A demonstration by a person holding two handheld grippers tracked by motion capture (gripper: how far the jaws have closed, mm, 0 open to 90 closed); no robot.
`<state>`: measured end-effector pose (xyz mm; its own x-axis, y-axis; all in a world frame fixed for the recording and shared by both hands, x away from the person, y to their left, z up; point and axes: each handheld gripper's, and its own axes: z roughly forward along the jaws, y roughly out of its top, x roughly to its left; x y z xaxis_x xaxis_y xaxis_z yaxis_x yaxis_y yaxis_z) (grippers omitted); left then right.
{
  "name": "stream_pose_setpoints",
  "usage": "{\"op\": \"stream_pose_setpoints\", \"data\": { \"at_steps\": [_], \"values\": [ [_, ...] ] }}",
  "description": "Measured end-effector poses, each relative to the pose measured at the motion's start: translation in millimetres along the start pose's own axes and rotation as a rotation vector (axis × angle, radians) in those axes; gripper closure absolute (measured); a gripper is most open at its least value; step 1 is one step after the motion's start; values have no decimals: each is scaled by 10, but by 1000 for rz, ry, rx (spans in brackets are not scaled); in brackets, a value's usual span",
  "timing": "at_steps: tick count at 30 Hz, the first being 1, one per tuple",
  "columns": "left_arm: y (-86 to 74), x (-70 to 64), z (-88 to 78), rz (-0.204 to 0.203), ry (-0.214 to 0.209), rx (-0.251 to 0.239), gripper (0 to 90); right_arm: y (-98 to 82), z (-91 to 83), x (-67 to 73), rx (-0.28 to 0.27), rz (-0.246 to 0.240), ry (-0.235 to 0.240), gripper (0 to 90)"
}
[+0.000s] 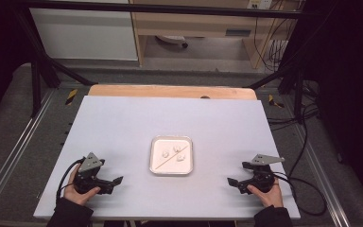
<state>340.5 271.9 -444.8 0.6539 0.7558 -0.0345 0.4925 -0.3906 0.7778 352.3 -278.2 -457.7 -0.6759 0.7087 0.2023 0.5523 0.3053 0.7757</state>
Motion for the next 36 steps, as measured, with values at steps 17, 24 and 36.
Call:
{"op": "stream_pose_setpoints", "data": {
  "at_steps": [17,24,36],
  "values": [
    [39,-68,21,8,-1,18,14,-2,12,4,13,-5,3,7],
    [72,-105,50,14,1,29,14,0,13,1,13,-6,2,7],
    [148,-200,107,27,7,45,15,3,17,-5,20,-9,0,7]
  ]
}}
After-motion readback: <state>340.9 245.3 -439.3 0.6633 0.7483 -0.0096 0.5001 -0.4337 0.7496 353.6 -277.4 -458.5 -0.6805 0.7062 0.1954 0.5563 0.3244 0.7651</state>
